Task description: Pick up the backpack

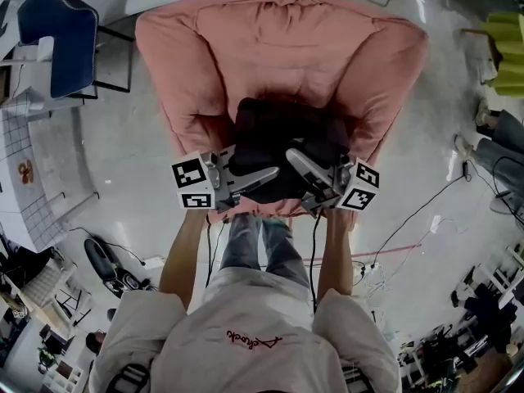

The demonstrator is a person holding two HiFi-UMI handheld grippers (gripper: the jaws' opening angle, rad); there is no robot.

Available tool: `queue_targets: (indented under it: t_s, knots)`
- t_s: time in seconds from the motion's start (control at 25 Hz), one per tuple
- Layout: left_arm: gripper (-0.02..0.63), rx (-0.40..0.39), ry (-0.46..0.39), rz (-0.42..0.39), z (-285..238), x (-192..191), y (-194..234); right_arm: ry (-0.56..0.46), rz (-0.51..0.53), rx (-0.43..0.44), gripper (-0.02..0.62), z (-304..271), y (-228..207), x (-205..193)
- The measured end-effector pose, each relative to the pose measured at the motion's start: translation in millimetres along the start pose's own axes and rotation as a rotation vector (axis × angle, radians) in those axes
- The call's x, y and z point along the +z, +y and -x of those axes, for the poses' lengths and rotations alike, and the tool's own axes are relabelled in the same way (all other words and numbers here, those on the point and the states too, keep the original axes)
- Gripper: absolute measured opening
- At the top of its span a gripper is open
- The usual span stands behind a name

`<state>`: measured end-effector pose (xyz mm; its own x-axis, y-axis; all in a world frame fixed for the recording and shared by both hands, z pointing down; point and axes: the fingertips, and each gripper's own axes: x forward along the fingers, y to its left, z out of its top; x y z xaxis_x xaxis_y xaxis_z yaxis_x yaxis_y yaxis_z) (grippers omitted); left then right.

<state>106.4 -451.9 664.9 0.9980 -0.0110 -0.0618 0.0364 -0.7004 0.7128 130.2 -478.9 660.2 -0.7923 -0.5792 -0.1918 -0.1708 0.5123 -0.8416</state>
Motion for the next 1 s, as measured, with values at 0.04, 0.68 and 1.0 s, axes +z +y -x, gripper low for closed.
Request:
queue_targets:
  t_s: [0.04,0.68,1.0]
  knots:
    - [0.063,0.001,-0.007,0.0,2,2,-8,-0.008,-0.004,0.006,0.057,0,9,-2]
    - [0.061,0.082,-0.127,-0.152,-5,41,-148,-0.065,0.033,0.097,0.052,27,157,10]
    - [0.062,0.07,-0.132,-0.278,-46,74,-250,-0.113,0.114,0.126,0.052,67,262,50]
